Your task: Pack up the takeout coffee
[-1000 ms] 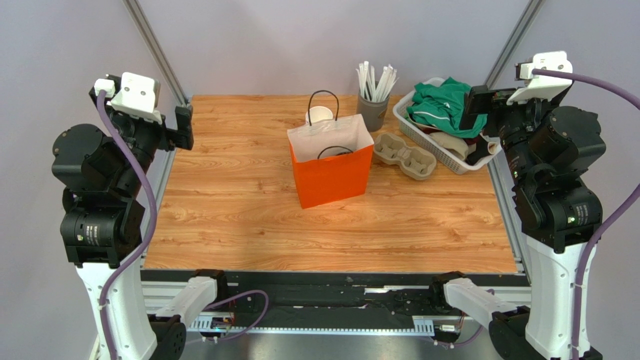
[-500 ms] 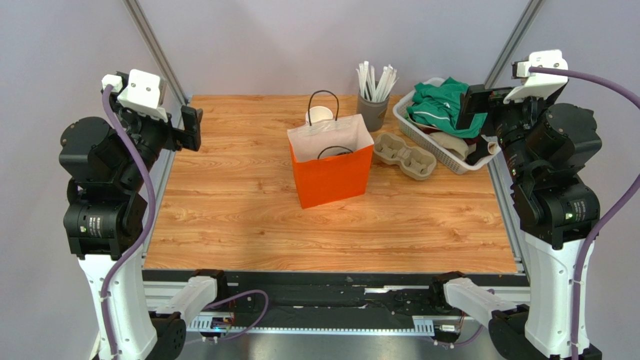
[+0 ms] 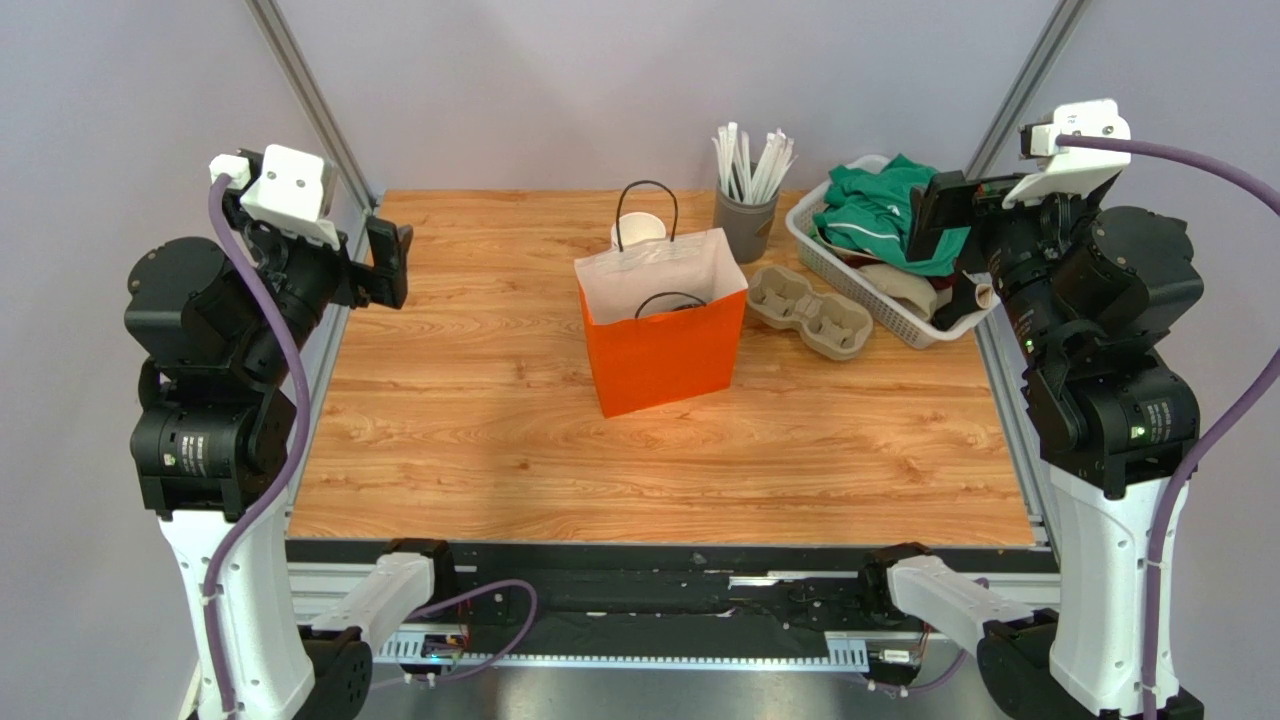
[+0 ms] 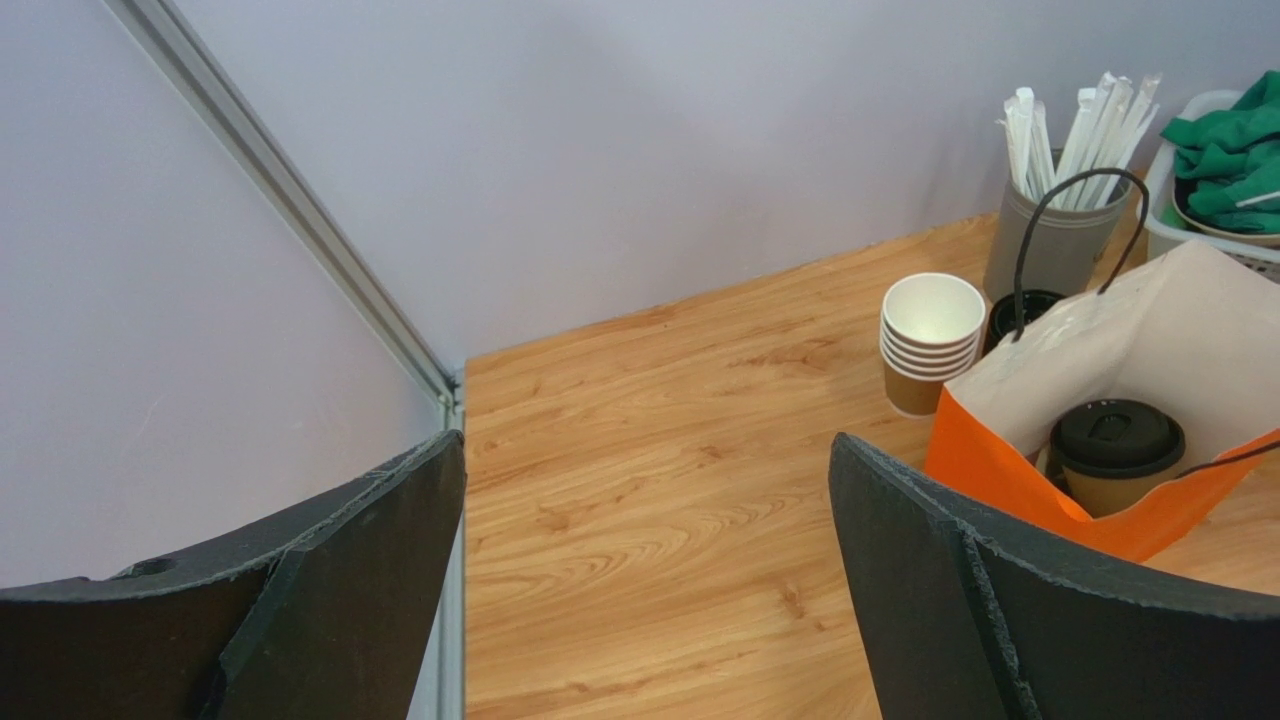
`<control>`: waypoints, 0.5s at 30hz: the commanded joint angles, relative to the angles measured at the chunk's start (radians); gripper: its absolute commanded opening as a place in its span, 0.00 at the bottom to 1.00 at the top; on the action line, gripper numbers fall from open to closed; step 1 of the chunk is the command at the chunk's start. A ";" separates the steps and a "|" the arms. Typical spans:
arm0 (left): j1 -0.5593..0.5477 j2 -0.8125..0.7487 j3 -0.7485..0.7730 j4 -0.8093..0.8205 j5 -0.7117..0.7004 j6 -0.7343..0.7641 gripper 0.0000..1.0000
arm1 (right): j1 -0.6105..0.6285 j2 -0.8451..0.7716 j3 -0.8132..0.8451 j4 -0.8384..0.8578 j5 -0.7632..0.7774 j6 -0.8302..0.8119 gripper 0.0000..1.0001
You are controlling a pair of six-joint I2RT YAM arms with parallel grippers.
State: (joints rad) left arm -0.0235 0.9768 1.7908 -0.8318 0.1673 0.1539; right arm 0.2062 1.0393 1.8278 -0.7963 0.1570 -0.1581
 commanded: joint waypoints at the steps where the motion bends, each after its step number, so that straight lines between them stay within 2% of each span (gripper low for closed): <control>1: 0.007 -0.013 -0.013 0.005 0.003 -0.030 0.99 | -0.002 -0.004 0.019 0.017 0.016 0.023 0.99; 15: 0.017 -0.023 -0.062 0.011 0.012 -0.047 0.99 | -0.002 -0.021 0.004 0.035 0.073 0.063 0.99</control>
State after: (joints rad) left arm -0.0158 0.9649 1.7397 -0.8349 0.1677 0.1352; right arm 0.2062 1.0344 1.8271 -0.7956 0.1917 -0.1299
